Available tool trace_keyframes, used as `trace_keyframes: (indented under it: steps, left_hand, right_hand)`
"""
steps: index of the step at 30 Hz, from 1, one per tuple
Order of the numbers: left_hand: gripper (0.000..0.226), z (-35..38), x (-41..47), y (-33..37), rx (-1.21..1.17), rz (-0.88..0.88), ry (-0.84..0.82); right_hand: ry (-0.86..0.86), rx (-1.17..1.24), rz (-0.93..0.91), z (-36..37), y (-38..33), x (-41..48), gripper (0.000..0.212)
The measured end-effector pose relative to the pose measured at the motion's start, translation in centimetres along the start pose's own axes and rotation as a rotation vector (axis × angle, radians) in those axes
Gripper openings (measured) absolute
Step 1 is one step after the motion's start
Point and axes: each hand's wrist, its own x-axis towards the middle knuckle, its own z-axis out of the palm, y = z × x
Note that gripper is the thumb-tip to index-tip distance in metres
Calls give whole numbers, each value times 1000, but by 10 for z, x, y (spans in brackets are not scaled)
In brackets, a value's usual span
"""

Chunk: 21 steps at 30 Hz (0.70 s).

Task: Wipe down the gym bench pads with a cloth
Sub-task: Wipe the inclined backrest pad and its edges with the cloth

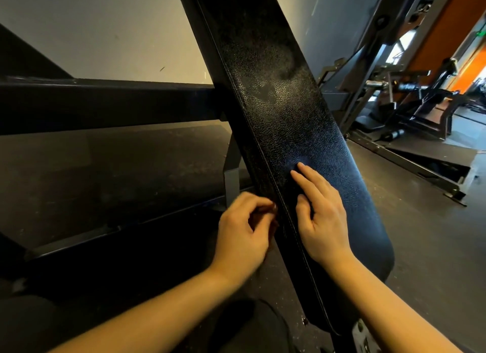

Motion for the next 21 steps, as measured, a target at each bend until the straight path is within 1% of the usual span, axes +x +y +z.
trace_keyframes:
  steps: [1,4,6,7,8,11,12,13,14,16,18,20,21]
  left_hand:
    - [16,-4,17,-3,19,9,13]
    - [14,-21,107,-17,120,32,238]
    - [12,-25,129,-20,148,36,294]
    - [13,-20,116,-18,144,29,289]
    - [14,-14,90,-16,116,21,250]
    - [15,-1,2,-9,1,-19,-12]
    - [15,-2,-7,-10,5,0,-53]
    - [15,-4,1,-13,18,23,-63]
    - [15,-8,22,-18,52,43,-30]
    - [14,-18,77,-22,99,51,121]
    - [14,-26,116,-26,95,18,241]
    - [14,-18,103,-23,96,1,276]
    - [16,-11,81,-19,73,-5,237]
  right_hand:
    - [3,1,0,0,0,-1,46]
    - [3,0,-1,0,0,-1,46]
    - [1,4,4,0,0,-1,46]
    - [2,6,5,0,0,-1,46]
    - [7,5,1,0,0,-1,46]
    - [7,-1,-3,0,0,0,46]
    - [4,0,0,0,0,0,46]
    - [3,1,1,1,0,0,46]
    - [6,1,3,0,-1,0,46]
    - [13,-5,4,0,-1,-1,46]
    - [13,-8,8,0,-1,0,45]
    - [9,-7,11,1,-1,-1,45]
    - [13,-8,9,1,-1,0,45]
